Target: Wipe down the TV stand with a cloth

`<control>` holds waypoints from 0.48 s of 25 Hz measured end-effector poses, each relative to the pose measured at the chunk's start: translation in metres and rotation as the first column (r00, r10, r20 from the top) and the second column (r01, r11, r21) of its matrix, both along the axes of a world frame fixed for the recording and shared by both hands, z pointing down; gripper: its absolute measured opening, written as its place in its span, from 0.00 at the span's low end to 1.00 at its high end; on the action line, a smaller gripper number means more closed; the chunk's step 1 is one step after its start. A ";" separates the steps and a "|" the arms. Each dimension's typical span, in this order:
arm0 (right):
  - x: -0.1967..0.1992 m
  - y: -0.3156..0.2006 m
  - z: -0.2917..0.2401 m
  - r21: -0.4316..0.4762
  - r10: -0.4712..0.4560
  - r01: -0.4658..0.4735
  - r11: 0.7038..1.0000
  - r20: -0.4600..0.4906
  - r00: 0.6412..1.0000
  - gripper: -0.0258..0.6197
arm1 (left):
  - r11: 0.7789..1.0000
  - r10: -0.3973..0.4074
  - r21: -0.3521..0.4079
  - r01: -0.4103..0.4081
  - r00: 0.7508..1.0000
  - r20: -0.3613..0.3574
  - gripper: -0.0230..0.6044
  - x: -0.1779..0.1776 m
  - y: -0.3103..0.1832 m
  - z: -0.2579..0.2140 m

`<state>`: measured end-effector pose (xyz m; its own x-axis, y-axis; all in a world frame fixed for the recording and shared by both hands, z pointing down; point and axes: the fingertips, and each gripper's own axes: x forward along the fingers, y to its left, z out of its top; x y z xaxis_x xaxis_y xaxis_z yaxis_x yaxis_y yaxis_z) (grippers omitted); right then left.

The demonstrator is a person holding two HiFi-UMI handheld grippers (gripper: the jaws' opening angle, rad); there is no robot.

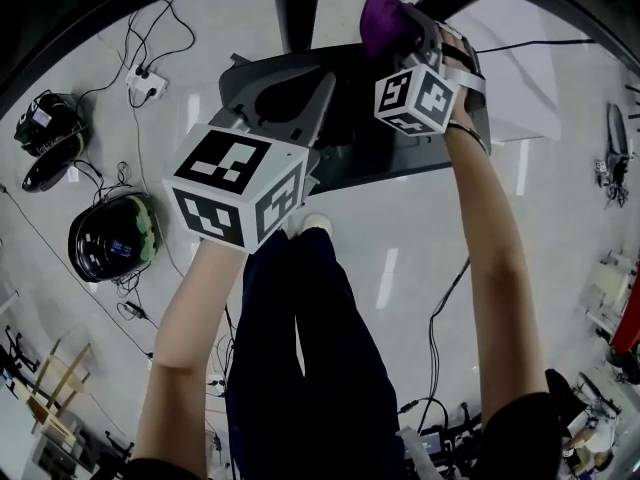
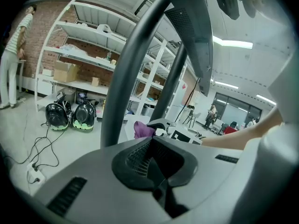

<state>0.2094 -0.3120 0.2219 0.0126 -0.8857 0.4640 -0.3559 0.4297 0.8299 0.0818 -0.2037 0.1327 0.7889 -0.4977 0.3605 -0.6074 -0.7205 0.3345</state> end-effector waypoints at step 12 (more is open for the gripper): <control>-0.003 0.011 -0.015 -0.024 0.034 -0.033 0.999 0.043 0.998 0.19 | 1.000 0.025 -0.003 -0.025 1.000 -0.002 0.05 0.003 0.001 -0.002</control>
